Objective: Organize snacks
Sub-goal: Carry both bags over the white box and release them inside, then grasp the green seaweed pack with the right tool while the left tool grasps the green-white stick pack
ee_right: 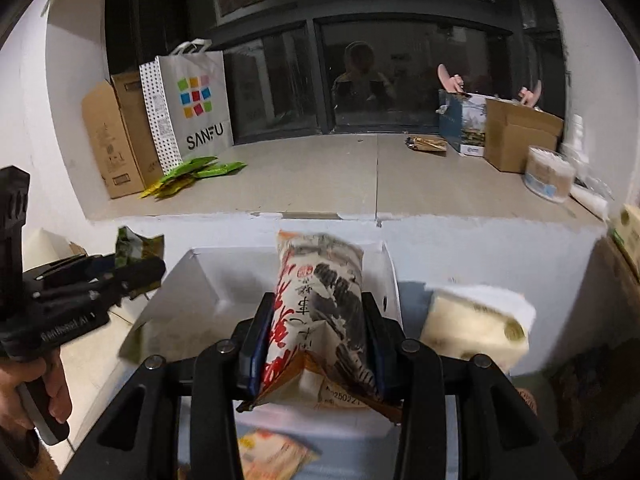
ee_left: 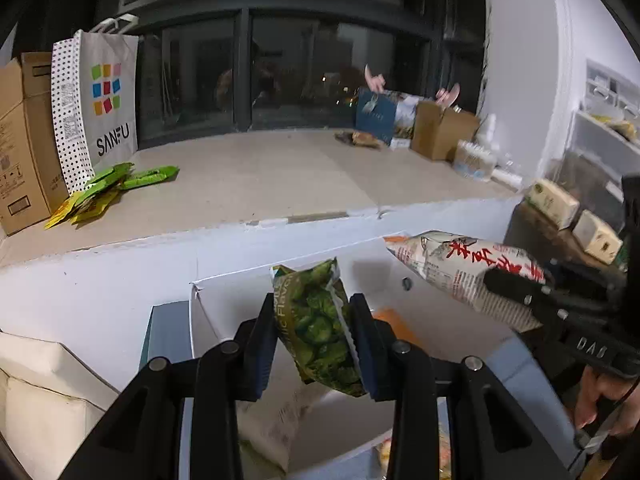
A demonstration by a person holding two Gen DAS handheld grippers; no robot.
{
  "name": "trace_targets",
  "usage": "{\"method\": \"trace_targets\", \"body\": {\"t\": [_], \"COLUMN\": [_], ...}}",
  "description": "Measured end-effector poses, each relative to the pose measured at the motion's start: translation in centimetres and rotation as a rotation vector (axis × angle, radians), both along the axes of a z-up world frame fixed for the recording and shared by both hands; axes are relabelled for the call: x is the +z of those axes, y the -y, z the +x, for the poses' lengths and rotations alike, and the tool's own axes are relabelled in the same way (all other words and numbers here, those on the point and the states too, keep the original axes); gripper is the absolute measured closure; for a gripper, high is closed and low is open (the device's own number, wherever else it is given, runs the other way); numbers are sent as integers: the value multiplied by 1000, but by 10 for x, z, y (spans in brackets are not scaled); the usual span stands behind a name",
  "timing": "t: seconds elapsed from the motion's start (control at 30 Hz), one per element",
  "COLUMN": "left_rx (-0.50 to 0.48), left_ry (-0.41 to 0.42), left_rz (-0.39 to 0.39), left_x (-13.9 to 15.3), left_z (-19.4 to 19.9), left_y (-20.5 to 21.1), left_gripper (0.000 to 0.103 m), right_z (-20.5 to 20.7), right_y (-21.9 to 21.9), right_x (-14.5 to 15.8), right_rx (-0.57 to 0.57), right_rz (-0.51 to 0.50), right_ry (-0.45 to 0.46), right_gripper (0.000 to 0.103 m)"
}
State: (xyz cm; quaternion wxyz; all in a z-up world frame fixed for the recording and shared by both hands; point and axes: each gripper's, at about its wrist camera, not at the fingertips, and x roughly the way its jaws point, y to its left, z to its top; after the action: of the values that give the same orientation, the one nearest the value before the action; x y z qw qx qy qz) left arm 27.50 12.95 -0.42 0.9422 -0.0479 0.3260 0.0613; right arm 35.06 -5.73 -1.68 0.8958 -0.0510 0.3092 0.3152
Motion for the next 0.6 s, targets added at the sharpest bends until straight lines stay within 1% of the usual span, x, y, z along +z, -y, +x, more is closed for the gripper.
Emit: {"method": "trace_targets", "body": {"t": [0.03,0.07,0.1,0.13,0.17,0.2,0.27,0.3,0.4,0.47,0.53,0.6], "left_rx": [-6,-6,10,30,65,83,62,58,65,62,65,53], "left_ry": [-10,-22,-52,-68,-75,-68,-68,-68,-60,-54,-37,-23], "left_rz": [8,16,31,47,65,62,-20,-37,-7,-10,-1,-8], "left_x": [-4,-6,-10,-12,-14,-14,-16,-15,-12,-8,-3,2], "left_z": [6,10,15,17,16,13,6,3,-5,-12,-21,-31], "left_y": [-1,-2,-4,-4,-6,-10,-18,-21,-20,-20,-17,-14], "left_gripper": [63,60,53,25,1,0,0,0,0,0,0,0], "right_z": [6,10,14,18,22,24,22,20,16,12,7,-1], "right_y": [-3,-4,-6,-7,-7,-7,-4,-2,4,6,8,10], "right_x": [0,0,1,0,0,-1,-1,0,0,0,2,5], "right_rx": [-3,-2,-5,-10,-17,-22,-22,-21,-23,-18,-7,-2], "right_rz": [-6,-5,2,-1,-11,-19,-2,4,25,28,29,25], "right_ry": [3,9,16,11,-6,-15,-5,0,-3,-6,1,15], "right_gripper": [59,57,49,23,7,0,0,0,0,0,0,0]}}
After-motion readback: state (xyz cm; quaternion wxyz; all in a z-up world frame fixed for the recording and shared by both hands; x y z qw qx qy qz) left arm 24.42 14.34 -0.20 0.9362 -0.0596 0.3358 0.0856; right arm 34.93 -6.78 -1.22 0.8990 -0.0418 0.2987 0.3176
